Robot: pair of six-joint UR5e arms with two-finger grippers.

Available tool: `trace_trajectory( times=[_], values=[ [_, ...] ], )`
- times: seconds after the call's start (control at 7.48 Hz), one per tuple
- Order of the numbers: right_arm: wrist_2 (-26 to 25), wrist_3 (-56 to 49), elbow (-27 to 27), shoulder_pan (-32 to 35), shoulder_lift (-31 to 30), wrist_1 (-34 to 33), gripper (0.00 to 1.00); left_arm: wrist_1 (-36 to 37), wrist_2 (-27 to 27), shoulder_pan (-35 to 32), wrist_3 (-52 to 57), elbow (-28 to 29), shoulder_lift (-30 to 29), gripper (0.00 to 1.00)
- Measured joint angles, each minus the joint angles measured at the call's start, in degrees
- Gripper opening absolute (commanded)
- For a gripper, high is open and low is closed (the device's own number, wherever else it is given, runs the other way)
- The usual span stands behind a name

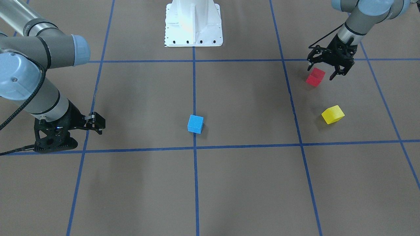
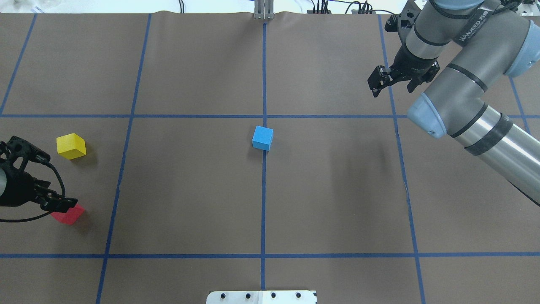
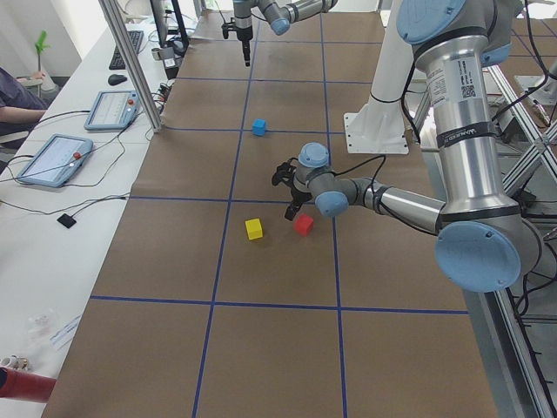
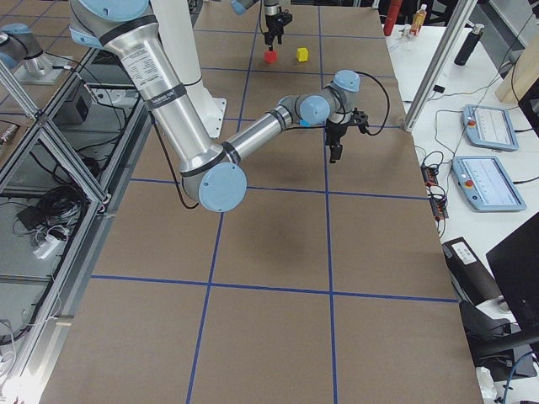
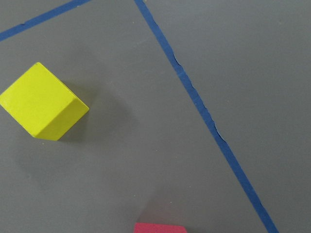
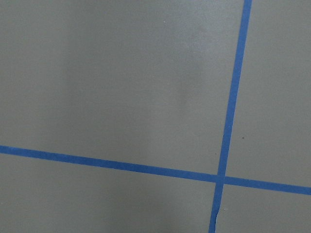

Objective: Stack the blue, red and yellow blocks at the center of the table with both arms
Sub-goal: 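Lower the left gripper onto the red cube and grasp it while the right arm withdraws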

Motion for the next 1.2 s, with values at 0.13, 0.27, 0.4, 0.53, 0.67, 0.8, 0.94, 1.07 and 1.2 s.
trace_trajectory(
  times=[0.13, 0.27, 0.4, 0.53, 0.67, 0.8, 0.94, 1.07, 1.2],
  values=[
    [0.00, 0.08, 0.00, 0.00, -0.03, 0.00, 1.00, 0.01, 0.06, 0.27, 0.01, 0.88, -0.21, 0.98],
    [0.00, 0.12, 0.00, 0.00, -0.05, 0.00, 1.00, 0.02, 0.22, 0.54, 0.00, 1.73, -0.29, 0.98],
    [0.00, 0.16, 0.00, 0.00, -0.06, 0.00, 1.00, 0.02, 0.35, 0.99, -0.05, 2.34, -0.34, 0.98],
    [0.00, 0.20, -0.01, 0.00, -0.06, 0.00, 1.00, 0.01, 0.43, 1.62, -0.12, 2.75, -0.38, 0.98],
    [0.00, 0.23, -0.05, -0.01, -0.06, 0.00, 1.00, -0.03, 0.51, 2.49, -0.25, 3.19, -0.41, 0.98],
    [0.00, 0.23, -0.08, -0.01, -0.06, 0.00, 1.00, -0.05, 0.64, 3.38, -0.40, 3.62, -0.42, 0.98],
    [0.00, 0.26, -0.11, -0.01, -0.06, 0.00, 1.00, -0.06, 0.91, 4.19, -0.48, 4.08, -0.42, 0.93],
    [0.00, 0.32, -0.12, 0.01, -0.02, 0.00, 1.00, -0.05, 1.20, 4.75, -0.54, 4.46, -0.41, 0.69],
    [0.04, 0.37, -0.09, 0.14, 0.08, 0.00, 1.00, 0.01, 1.34, 5.01, -0.62, 4.71, -0.35, 0.17]
  ],
)
